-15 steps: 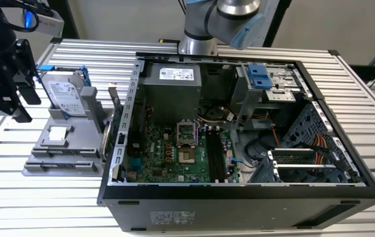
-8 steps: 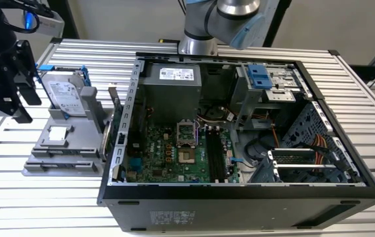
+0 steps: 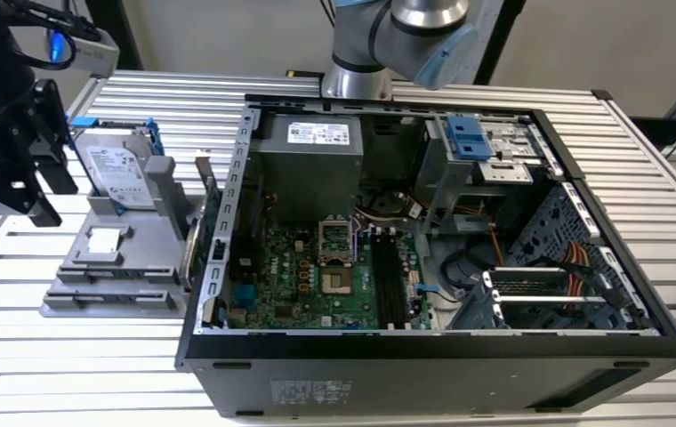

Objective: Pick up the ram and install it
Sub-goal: 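Pick up the ram and move it above insertion slot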

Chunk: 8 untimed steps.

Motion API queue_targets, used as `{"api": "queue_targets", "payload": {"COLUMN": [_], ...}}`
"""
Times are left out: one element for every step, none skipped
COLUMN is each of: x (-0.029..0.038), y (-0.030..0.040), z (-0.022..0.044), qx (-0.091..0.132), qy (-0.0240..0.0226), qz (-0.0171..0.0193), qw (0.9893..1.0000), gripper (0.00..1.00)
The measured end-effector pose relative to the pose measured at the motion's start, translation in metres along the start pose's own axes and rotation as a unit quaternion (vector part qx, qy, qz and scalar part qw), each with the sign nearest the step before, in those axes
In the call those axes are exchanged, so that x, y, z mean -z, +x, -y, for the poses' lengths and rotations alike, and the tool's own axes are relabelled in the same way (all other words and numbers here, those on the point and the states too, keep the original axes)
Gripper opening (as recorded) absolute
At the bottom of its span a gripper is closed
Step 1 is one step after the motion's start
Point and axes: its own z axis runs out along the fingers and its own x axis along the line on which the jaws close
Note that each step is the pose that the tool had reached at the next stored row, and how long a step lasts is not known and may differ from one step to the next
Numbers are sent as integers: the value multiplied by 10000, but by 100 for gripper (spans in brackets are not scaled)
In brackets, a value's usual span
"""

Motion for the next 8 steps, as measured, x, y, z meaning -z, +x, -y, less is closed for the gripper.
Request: {"api": "queue_targets", "payload": {"x": [-14, -25, -34, -44, -55, -66, -77, -88], "y": [0, 0, 0, 0, 0, 0, 0, -1], "z": [0, 0, 0, 1, 1, 1, 1, 1], "qx": [0, 0, -8, -27, -53, -72, -81, -86], "qy": [0, 0, 0, 0, -1, -1, -1, -1], "qz": [0, 0, 0, 0, -1, 0, 0, 0], "qw": [10000, 10000, 10000, 10000, 10000, 10000, 10000, 10000], "gripper": [100, 100, 100, 100, 100, 100, 100, 100]}}
